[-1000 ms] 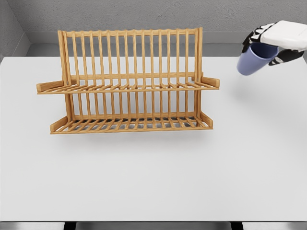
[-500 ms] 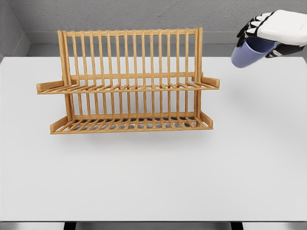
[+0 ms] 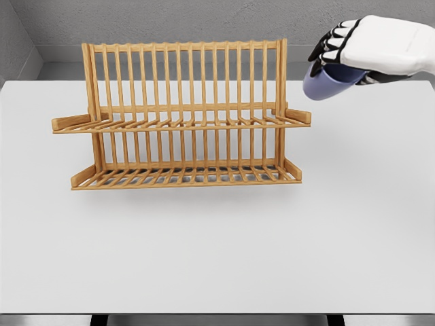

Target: Right arm put cup on second shelf

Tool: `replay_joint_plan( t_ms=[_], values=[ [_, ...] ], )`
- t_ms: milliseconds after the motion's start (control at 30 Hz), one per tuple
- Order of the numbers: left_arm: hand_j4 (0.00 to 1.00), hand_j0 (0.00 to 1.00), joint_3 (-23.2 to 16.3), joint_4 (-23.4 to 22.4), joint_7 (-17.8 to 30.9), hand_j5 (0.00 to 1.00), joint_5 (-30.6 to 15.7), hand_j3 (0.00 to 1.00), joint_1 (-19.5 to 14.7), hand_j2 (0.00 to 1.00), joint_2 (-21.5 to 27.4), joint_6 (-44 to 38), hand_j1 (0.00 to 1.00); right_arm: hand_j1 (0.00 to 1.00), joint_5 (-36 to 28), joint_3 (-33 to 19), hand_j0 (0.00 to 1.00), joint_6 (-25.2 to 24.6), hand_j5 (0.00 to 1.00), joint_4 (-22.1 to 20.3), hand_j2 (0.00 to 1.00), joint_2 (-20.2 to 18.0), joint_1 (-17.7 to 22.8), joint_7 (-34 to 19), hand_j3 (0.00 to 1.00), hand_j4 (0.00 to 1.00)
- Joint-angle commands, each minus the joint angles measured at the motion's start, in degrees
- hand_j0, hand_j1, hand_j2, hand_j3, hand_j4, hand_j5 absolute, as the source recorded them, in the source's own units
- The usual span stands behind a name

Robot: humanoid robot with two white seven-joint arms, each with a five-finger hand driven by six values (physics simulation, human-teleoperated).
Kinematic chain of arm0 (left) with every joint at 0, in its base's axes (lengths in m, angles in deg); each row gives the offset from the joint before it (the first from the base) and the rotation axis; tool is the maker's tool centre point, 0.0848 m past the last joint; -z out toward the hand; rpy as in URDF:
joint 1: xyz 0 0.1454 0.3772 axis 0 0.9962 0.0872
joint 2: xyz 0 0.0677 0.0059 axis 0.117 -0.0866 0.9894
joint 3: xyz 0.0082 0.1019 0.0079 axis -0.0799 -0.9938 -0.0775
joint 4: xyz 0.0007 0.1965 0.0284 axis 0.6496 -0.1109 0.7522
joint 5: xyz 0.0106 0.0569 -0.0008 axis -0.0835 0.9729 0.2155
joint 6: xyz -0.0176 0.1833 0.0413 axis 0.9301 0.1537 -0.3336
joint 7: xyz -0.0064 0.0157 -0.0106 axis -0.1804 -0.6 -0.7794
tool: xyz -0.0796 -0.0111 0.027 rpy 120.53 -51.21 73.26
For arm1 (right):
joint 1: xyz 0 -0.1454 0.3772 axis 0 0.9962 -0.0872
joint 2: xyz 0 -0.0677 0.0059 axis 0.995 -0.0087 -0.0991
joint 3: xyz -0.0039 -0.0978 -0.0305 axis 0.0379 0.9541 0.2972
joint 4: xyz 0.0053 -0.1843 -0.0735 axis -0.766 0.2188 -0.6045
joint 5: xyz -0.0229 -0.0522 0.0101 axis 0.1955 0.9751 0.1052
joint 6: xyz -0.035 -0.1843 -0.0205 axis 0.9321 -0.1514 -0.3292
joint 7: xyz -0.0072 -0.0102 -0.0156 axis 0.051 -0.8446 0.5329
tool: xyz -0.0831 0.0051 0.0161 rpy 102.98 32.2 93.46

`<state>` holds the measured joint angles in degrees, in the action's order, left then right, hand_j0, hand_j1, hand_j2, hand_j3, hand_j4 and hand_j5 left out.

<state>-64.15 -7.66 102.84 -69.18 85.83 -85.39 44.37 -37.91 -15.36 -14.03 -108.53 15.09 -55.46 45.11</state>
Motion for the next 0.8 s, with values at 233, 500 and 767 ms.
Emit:
replay_joint_plan(
  t_ms=[233,500,767],
  values=[
    [1.0,1.0,0.0,0.0,0.0,1.0,0.0,1.0,0.0,1.0,0.0,0.0,1.0,0.64,-0.4,0.1,0.64,-0.2,0.64,-6.2,0.64,0.3,0.9,0.0,0.64,0.64],
    [1.0,1.0,0.0,0.0,0.0,1.0,0.0,1.0,0.0,1.0,0.0,0.0,1.0,0.64,-0.4,0.4,0.64,-0.2,0.64,-6.2,0.64,0.6,0.8,0.0,0.64,0.64],
    [1.0,1.0,0.0,0.0,0.0,1.0,0.0,1.0,0.0,1.0,0.0,0.0,1.0,0.64,-0.5,0.7,0.64,-0.2,0.64,-6.2,0.64,2.7,0.4,0.0,0.64,0.64]
  ],
)
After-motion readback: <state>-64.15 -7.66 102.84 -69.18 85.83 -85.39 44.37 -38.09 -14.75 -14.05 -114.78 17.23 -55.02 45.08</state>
